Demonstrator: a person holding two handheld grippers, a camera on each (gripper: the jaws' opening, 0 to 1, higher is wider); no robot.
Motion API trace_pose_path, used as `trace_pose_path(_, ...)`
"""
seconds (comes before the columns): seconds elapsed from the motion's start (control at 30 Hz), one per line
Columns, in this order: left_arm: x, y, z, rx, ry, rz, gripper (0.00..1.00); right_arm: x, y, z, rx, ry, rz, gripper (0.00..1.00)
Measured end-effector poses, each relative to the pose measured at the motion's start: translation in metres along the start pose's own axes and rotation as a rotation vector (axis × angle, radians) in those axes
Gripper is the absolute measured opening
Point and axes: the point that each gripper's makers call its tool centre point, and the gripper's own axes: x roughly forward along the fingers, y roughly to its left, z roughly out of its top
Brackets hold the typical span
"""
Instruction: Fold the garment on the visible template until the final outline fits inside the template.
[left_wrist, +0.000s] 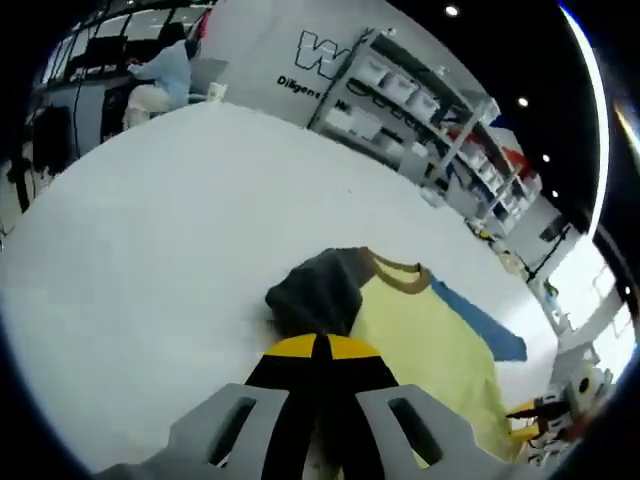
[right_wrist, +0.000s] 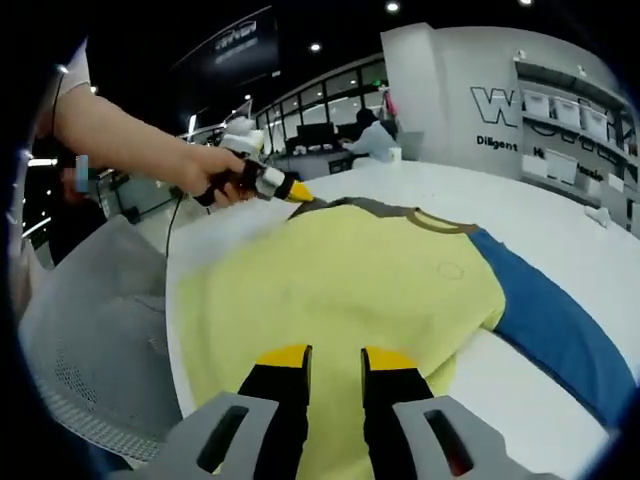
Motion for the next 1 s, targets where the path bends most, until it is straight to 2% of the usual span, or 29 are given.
trace_pose_path(0.07, 0.001, -0.017, 0.008, 0.057, -0.018, -0.028, 0.00, 0.001, 0.004, -0.004, -0.002, 0.010, 0.016, 0.14)
trace_pose_path(0.17, 0.002, -0.054, 0.015, 0.262, -0.035, -0.093, 0.00, 0.003, 0.009, -0.012, -0.005, 0.035, 0.037, 0.14)
trace_pose_path(0.2, 0.003, -0.063, 0.015, 0.301, -0.032, -0.109, 0.00, 0.004, 0.013, -0.015, -0.015, 0.049, 0.049, 0.14)
trace_pose_path(0.23, 0.008, -0.071, 0.015, 0.375, -0.029, -0.134, 0.00, 0.004, 0.014, -0.018, -0.028, 0.062, 0.054, 0.14)
trace_pose_path(0.3, 0.012, -0.087, 0.008, 0.517, -0.007, -0.168, 0.00, 0.005, 0.018, -0.025, -0.024, 0.078, 0.068, 0.14)
trace_pose_path(0.37, 0.014, -0.099, -0.002, 0.592, 0.019, -0.198, 0.00, 0.006, 0.019, -0.029, -0.024, 0.089, 0.071, 0.14)
trace_pose_path(0.43, 0.017, -0.113, -0.017, 0.710, 0.060, -0.227, 0.00, 0.006, 0.020, -0.032, -0.019, 0.096, 0.071, 0.14)
trace_pose_path(0.5, 0.019, -0.125, -0.029, 0.707, 0.081, -0.266, 0.00, 0.006, 0.019, -0.031, -0.003, 0.084, 0.065, 0.13)
trace_pose_path(0.57, 0.023, -0.131, -0.039, 0.694, 0.094, -0.275, 0.00, 0.005, 0.018, -0.030, -0.009, 0.087, 0.062, 0.12)
trace_pose_path(0.73, 0.028, -0.142, -0.064, 0.537, 0.150, -0.329, 0.00, 0.005, 0.018, -0.030, -0.010, 0.091, 0.061, 0.12)
trace_pose_path(0.83, 0.020, -0.154, -0.063, 0.483, 0.108, -0.387, 0.13, 0.005, 0.018, -0.031, -0.007, 0.089, 0.059, 0.12)
trace_pose_path(0.87, 0.017, -0.155, -0.060, 0.456, 0.097, -0.395, 0.16, 0.005, 0.018, -0.030, -0.006, 0.088, 0.058, 0.12)
trace_pose_path(0.9, 0.011, -0.154, -0.053, 0.434, 0.060, -0.397, 0.17, 0.005, 0.018, -0.030, -0.005, 0.087, 0.057, 0.12)
trace_pose_path(0.93, 0.008, -0.148, -0.045, 0.435, 0.029, -0.378, 0.15, 0.005, 0.018, -0.030, -0.003, 0.087, 0.057, 0.12)
trace_pose_path(0.97, 0.002, -0.136, -0.033, 0.422, -0.007, -0.330, 0.13, 0.005, 0.018, -0.030, -0.004, 0.087, 0.057, 0.12)
trace_pose_path(1.0, 0.000, -0.125, -0.027, 0.394, -0.017, -0.303, 0.11, 0.005, 0.018, -0.030, -0.004, 0.087, 0.057, 0.12)
